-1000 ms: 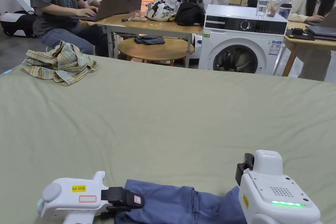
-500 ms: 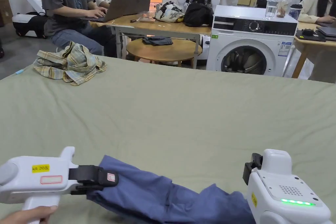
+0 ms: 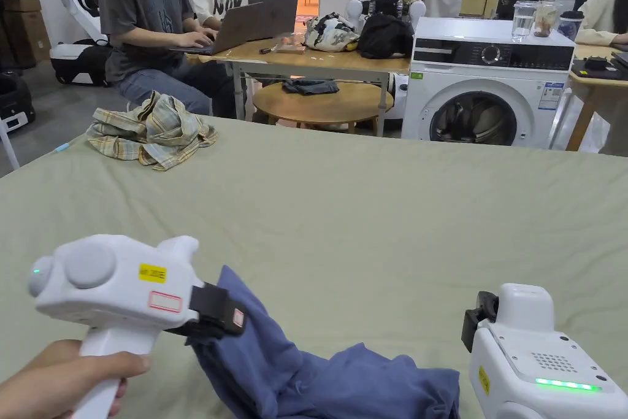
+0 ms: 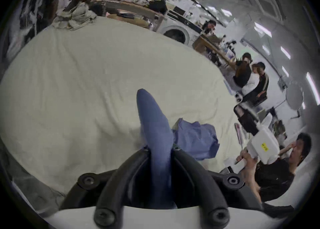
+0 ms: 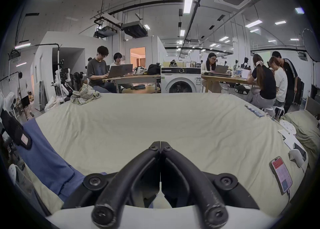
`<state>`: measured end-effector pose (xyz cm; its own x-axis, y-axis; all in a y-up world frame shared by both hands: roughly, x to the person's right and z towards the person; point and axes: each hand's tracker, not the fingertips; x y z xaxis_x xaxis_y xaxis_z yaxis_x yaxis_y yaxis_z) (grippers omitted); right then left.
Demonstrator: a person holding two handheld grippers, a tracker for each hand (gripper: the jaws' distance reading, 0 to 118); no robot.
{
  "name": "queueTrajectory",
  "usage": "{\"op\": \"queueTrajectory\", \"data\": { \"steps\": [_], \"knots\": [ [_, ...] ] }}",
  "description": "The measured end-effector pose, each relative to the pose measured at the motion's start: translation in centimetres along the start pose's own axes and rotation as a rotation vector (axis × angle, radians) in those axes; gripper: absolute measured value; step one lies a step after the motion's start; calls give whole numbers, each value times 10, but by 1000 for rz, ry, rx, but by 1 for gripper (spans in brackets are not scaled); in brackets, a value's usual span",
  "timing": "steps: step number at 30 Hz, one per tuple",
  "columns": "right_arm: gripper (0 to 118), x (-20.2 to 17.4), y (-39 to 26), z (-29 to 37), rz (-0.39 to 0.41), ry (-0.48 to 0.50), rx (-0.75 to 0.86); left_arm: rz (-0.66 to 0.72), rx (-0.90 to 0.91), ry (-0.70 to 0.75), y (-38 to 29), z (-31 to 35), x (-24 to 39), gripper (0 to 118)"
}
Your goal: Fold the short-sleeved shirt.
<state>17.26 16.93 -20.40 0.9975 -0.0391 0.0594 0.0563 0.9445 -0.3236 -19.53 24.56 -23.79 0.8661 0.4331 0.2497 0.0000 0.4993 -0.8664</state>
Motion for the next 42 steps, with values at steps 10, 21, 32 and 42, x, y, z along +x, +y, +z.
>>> {"op": "queueTrajectory", "data": {
  "steps": [10,21,32,42],
  "knots": [
    [0,22,-4,8,-17,-38,-12,-135,-182,-41,6,-103,105,6],
    [0,39,-11,12,-34,-76,-33,-143,-248,31,-16,-185,138,48],
    [0,38,-6,20,-44,-72,-18,-66,-71,-238,-5,-124,106,28],
    [0,36,0,23,-34,-65,3,118,-328,-380,-41,-245,96,0]
  ]
}}
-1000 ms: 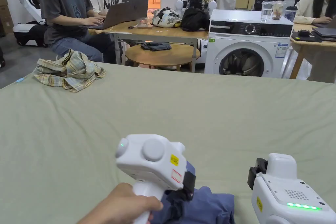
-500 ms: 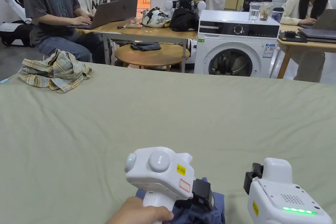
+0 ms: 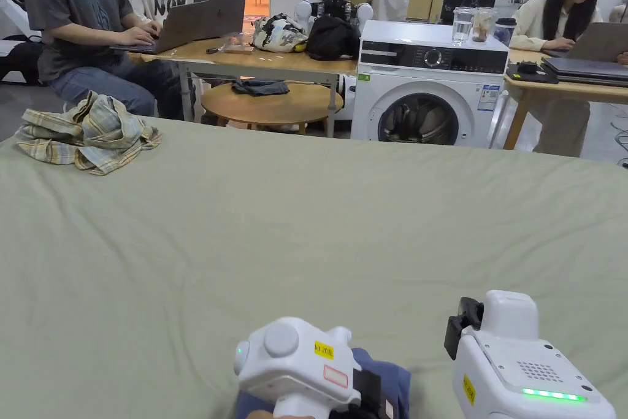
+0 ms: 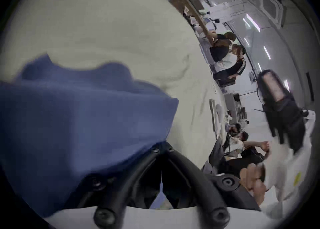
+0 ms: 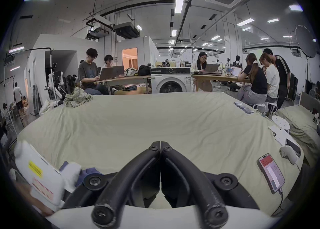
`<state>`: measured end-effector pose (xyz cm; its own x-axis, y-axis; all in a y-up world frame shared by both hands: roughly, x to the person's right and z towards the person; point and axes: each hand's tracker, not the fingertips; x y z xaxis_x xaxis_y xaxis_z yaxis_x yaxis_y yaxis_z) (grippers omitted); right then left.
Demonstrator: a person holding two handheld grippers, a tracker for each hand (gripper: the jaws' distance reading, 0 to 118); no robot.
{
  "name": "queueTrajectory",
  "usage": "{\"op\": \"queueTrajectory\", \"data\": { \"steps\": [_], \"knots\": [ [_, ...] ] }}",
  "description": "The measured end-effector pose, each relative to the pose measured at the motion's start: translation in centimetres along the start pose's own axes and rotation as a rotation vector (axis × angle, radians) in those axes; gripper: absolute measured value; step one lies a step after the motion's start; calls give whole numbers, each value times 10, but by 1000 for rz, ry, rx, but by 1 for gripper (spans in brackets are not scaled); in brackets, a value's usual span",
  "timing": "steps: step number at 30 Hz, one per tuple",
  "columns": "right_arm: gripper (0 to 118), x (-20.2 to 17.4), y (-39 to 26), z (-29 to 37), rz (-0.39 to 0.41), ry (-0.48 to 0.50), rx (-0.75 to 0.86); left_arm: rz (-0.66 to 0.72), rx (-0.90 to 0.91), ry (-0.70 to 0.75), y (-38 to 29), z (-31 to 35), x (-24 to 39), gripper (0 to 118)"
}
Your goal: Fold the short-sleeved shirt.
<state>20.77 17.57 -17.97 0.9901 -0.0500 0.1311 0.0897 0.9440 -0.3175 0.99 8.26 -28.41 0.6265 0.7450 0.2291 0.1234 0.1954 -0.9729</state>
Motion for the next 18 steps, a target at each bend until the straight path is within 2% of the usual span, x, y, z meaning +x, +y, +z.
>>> {"op": "queueTrajectory", "data": {
  "steps": [2,5,8,13,18],
  "knots": [
    [0,2,-1,-1,5,-4,-4,-1,7,-20,-2,-10,-3,0],
    [0,5,-1,-2,13,-6,-11,-71,20,40,-2,-8,9,0],
    [0,7,-1,-6,17,-13,-11,-56,28,26,-1,5,13,0],
    [0,4,2,-13,20,-17,-1,-213,239,117,-7,64,23,0],
    [0,-7,8,-20,37,-10,35,-352,530,361,-19,123,17,0]
  ]
}}
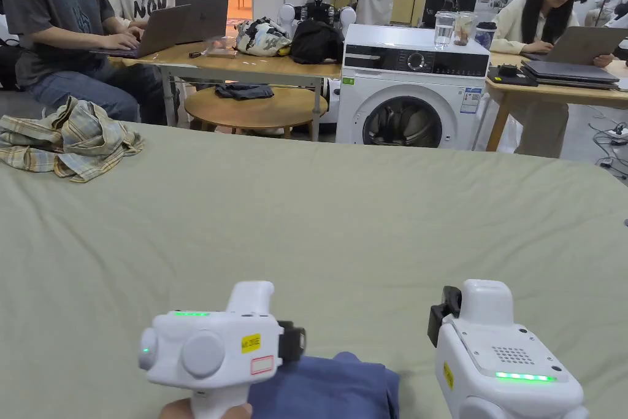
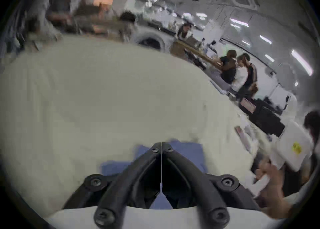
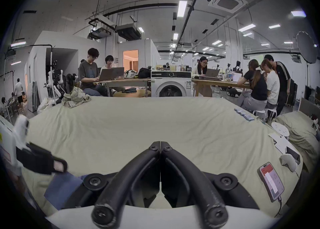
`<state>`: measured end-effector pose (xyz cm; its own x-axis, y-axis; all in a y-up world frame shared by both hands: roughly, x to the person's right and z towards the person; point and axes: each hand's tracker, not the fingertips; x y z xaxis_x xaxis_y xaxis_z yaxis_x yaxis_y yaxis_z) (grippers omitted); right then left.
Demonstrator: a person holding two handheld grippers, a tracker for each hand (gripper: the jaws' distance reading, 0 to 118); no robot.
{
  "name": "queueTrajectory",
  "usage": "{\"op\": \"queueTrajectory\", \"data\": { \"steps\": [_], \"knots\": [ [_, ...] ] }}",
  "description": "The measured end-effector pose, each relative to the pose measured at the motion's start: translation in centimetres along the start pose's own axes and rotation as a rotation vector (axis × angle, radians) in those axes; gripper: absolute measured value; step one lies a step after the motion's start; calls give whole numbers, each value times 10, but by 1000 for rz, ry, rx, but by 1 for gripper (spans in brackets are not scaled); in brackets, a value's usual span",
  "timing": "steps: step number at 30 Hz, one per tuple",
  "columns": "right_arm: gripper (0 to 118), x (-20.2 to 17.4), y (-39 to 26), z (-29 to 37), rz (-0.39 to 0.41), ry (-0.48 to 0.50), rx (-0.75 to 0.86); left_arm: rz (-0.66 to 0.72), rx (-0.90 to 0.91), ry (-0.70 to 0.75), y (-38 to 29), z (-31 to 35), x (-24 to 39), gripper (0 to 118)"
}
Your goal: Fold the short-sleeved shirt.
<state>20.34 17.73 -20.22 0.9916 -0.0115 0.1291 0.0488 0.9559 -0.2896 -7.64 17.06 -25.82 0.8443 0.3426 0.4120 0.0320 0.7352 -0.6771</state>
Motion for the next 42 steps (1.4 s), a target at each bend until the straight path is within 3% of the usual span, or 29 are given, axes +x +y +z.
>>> {"op": "queueTrajectory", "data": {
  "steps": [5,10,12,18,21,27,29,31,36,37,39,40,41,42],
  "knots": [
    [0,-13,10,1,-6,14,67,-115,269,259,-4,36,-15,0],
    [0,-21,20,7,-20,16,151,-158,587,394,-16,59,-22,0],
    [0,-23,24,12,-25,16,177,-153,624,417,-18,63,-25,0],
    [0,-35,11,34,36,43,67,-143,594,424,-14,69,-29,0],
    [0,-47,-13,39,95,80,-106,-126,581,418,-14,74,-36,0],
    [0,-58,-67,6,62,159,-464,-117,503,406,-18,80,-46,0],
    [0,-61,-83,-9,55,153,-587,-118,425,387,-21,80,-49,0],
    [0,-58,-87,-15,49,146,-546,-112,358,350,-26,79,-53,0],
    [0,-58,-77,-23,62,147,-584,5,-18,131,-32,63,-76,0],
    [0,-58,-77,-24,70,149,-585,17,-69,73,-32,59,-82,3],
    [0,-58,-74,-18,73,153,-586,110,-142,-30,-31,48,-94,49],
    [0,-57,-74,-18,73,155,-586,157,-183,-66,-30,42,-100,66],
    [0,-56,-74,-19,74,158,-587,207,-189,-118,-29,36,-108,78],
    [0,-56,-74,-17,72,161,-586,252,-194,-156,-28,30,-114,81]
  ]
}}
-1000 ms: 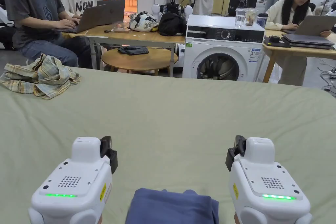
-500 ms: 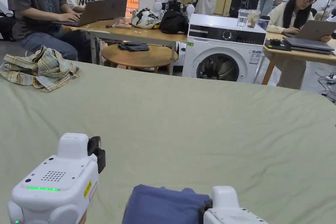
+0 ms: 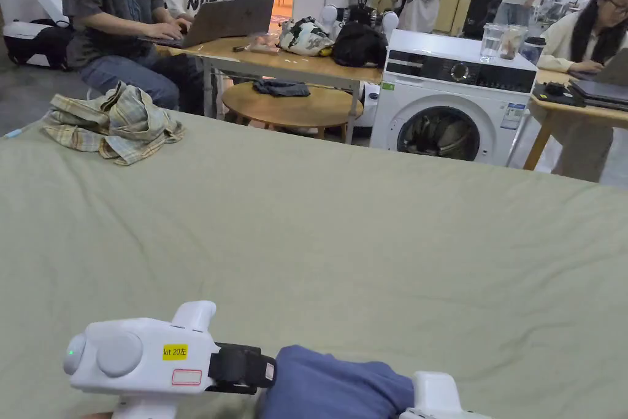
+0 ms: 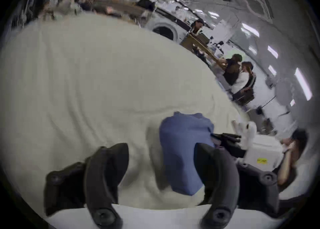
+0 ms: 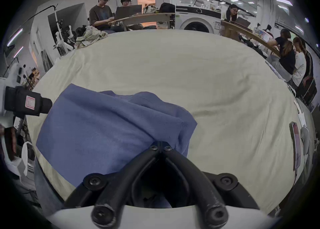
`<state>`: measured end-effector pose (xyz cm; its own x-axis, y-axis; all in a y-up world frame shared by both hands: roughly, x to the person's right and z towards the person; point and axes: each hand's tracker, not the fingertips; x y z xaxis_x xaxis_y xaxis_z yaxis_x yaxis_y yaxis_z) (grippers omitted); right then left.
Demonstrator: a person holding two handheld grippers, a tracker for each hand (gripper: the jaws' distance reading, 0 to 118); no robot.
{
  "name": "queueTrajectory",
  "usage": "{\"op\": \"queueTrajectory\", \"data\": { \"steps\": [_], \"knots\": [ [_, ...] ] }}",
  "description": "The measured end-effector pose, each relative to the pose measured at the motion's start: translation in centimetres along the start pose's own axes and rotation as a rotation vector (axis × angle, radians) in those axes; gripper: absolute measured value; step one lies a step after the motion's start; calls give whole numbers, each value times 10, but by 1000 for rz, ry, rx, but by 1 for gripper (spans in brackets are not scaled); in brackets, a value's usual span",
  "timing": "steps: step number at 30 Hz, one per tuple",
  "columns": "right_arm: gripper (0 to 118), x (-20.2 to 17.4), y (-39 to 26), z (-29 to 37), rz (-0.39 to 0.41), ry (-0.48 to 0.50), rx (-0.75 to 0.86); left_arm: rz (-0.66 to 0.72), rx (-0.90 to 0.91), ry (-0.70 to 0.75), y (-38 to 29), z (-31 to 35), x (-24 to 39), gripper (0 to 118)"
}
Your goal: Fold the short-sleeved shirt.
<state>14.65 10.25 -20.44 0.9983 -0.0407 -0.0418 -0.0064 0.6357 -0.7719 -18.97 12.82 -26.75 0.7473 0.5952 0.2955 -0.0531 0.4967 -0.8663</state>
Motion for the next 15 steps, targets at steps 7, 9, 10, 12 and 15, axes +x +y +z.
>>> {"op": "queueTrajectory", "data": {
  "steps": [7,9,10,12,15],
  "knots": [
    [0,2,0,1,-10,14,-5,199,-307,-332,6,-65,-22,81],
    [0,4,-1,1,-17,19,-2,153,-309,-381,-4,-76,-10,75],
    [0,5,-1,1,-24,23,1,160,-281,-415,-7,-75,-7,62],
    [0,6,-3,1,-36,25,9,212,-226,-383,-8,-76,-9,38],
    [0,6,-6,4,-40,33,34,328,-219,-418,-11,-81,-32,33]
  ]
}}
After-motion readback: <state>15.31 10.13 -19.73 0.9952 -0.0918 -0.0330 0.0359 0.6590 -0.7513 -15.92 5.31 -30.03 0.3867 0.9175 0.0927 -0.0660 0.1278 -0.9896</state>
